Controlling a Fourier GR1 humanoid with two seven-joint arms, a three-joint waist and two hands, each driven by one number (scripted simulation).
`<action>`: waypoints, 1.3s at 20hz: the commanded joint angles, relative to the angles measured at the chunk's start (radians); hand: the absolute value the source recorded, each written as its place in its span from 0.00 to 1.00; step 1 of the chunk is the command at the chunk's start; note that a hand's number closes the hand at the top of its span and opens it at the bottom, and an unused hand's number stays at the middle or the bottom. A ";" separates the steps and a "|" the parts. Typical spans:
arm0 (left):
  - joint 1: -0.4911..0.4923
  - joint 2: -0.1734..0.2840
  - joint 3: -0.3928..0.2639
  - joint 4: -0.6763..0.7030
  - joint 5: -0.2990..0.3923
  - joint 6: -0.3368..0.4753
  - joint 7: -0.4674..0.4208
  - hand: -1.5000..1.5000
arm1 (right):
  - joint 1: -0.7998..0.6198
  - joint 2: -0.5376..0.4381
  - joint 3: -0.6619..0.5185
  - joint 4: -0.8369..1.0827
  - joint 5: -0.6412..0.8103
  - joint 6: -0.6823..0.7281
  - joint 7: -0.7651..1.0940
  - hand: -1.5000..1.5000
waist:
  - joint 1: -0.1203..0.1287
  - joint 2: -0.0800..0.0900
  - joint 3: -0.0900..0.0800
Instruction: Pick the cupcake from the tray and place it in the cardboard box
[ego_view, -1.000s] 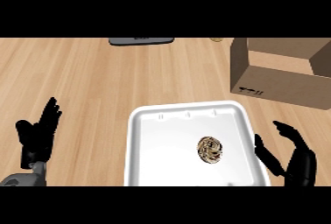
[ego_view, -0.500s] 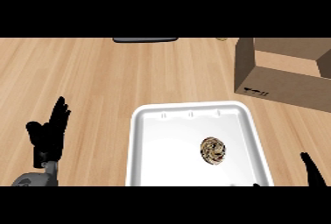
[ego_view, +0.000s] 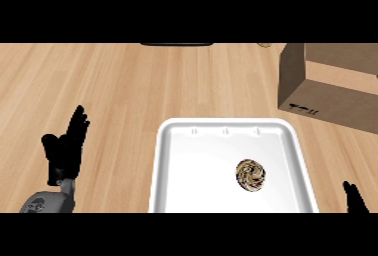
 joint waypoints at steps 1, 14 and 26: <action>-0.004 -0.021 -0.022 -0.013 -0.011 0.003 0.006 0.50 | -0.078 0.058 0.053 -0.122 0.111 0.283 0.237 0.00 | 0.023 0.001 0.003; -0.014 -0.019 0.007 0.033 0.004 -0.032 0.001 0.50 | -0.395 0.245 0.176 0.035 0.118 0.533 0.578 0.00 | 0.013 -0.002 0.007; -0.002 -0.046 -0.005 0.026 -0.029 -0.004 -0.023 0.50 | -0.535 0.246 0.029 0.210 0.035 0.531 0.581 0.00 | 0.015 -0.004 0.008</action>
